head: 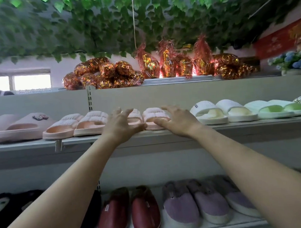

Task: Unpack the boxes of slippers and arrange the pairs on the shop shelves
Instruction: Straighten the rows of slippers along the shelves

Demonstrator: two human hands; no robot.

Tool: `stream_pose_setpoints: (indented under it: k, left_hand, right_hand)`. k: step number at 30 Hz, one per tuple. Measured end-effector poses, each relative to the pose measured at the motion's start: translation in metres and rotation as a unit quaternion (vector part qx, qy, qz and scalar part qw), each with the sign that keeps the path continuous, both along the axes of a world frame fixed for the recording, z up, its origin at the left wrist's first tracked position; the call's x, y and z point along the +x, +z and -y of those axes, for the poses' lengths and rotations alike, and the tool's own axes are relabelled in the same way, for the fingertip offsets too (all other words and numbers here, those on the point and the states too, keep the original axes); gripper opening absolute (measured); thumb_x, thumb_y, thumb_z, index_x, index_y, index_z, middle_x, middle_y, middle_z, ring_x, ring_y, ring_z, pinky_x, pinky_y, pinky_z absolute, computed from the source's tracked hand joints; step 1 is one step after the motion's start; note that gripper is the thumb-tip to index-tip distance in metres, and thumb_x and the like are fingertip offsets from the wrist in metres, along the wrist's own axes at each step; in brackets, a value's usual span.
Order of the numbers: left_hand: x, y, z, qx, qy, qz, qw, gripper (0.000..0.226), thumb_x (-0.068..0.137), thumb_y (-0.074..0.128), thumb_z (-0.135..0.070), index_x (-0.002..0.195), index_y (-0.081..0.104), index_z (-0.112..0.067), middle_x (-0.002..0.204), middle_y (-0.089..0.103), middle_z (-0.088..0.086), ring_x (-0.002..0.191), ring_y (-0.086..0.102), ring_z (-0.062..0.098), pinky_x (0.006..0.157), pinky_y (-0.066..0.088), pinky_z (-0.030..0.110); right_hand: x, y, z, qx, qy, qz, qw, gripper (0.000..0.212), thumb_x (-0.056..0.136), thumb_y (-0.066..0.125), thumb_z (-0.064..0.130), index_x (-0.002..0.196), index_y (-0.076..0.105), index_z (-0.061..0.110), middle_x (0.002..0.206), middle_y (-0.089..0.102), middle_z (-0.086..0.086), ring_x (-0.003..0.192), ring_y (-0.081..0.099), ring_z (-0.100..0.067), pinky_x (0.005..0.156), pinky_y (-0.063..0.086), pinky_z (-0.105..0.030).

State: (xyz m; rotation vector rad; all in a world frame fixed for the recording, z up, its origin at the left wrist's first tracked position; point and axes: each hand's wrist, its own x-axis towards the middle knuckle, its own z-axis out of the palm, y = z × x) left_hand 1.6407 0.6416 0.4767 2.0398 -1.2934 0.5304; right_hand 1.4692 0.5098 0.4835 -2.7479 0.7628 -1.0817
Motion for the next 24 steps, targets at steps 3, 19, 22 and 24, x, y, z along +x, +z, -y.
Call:
stream_pose_setpoints:
  k: [3,19,22,24]
  left_hand:
    - [-0.033,0.012,0.015,-0.026,-0.015,0.015,0.999,0.084,0.082,0.066,-0.063,0.151,0.04,-0.025,0.16,0.029,0.016,0.149,0.022,0.031,0.119,0.022,0.049]
    - [-0.194,-0.003,0.16,0.023,-0.087,-0.075,0.993,0.096,0.079,0.073,-0.06,0.156,0.03,-0.02,0.156,0.04,0.008,0.14,0.04,0.026,0.112,0.033,0.036]
    - [-0.198,-0.004,0.166,0.022,-0.06,-0.085,0.994,0.095,0.078,0.075,-0.057,0.154,0.034,-0.017,0.153,0.043,0.011,0.138,0.042,0.027,0.111,0.034,0.035]
    - [-0.199,-0.006,0.167,0.015,-0.042,-0.08,0.996,0.093,0.077,0.076,-0.057,0.152,0.037,-0.018,0.149,0.047,0.012,0.135,0.045,0.027,0.11,0.035,0.035]
  right_hand:
    - [-0.031,0.012,0.015,-0.026,-0.005,0.038,0.999,0.067,0.094,0.055,0.06,0.149,0.045,0.022,0.154,0.045,-0.004,0.142,0.04,-0.023,0.113,0.033,-0.037]
    - [-0.184,-0.006,0.164,0.055,-0.094,-0.047,0.993,0.079,0.088,0.059,0.064,0.154,0.033,0.03,0.157,0.038,-0.008,0.144,0.036,-0.028,0.116,0.031,-0.037]
    - [-0.184,-0.012,0.17,0.042,-0.081,-0.027,0.995,0.076,0.087,0.059,0.064,0.153,0.035,0.036,0.157,0.041,-0.004,0.142,0.039,-0.028,0.115,0.035,-0.039]
    - [-0.182,-0.015,0.169,0.032,-0.082,-0.02,0.996,0.073,0.087,0.058,0.066,0.151,0.037,0.039,0.155,0.043,-0.004,0.14,0.041,-0.03,0.114,0.036,-0.041]
